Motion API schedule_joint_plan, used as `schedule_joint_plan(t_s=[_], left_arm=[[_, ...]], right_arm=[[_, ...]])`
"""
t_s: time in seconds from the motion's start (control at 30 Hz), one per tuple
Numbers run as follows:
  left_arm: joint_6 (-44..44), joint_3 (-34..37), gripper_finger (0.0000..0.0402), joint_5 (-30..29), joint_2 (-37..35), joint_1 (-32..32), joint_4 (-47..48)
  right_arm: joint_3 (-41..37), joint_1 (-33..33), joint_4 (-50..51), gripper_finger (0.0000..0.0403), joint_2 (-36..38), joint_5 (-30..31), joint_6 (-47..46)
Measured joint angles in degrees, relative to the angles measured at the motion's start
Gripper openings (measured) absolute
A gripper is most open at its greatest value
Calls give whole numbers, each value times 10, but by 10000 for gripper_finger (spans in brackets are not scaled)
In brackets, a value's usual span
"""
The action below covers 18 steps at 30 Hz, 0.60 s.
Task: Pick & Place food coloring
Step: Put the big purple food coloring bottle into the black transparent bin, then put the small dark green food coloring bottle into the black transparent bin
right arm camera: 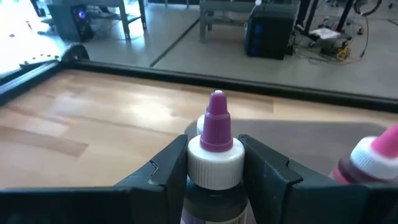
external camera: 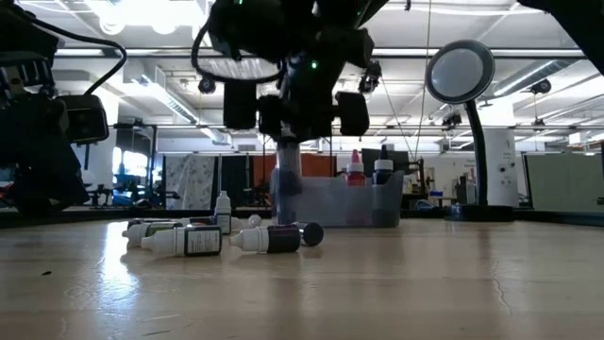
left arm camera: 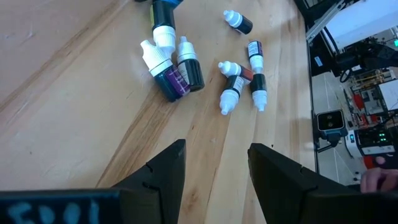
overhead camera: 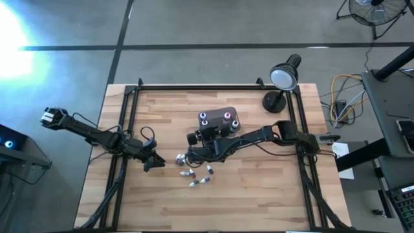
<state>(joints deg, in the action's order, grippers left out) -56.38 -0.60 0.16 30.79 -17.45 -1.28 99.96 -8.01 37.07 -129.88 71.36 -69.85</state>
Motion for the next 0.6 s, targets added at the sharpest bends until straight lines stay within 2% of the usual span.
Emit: schedule_joint_plan(t_s=[0.23, 0.6], left_arm=[[0, 0, 151, 0, 0, 0, 0], [0, 0, 151, 0, 0, 0, 0]], right_arm=[[0, -2, -1, 130, -16, -13, -19], [0, -27, -2, 155, -11, -37, -2]])
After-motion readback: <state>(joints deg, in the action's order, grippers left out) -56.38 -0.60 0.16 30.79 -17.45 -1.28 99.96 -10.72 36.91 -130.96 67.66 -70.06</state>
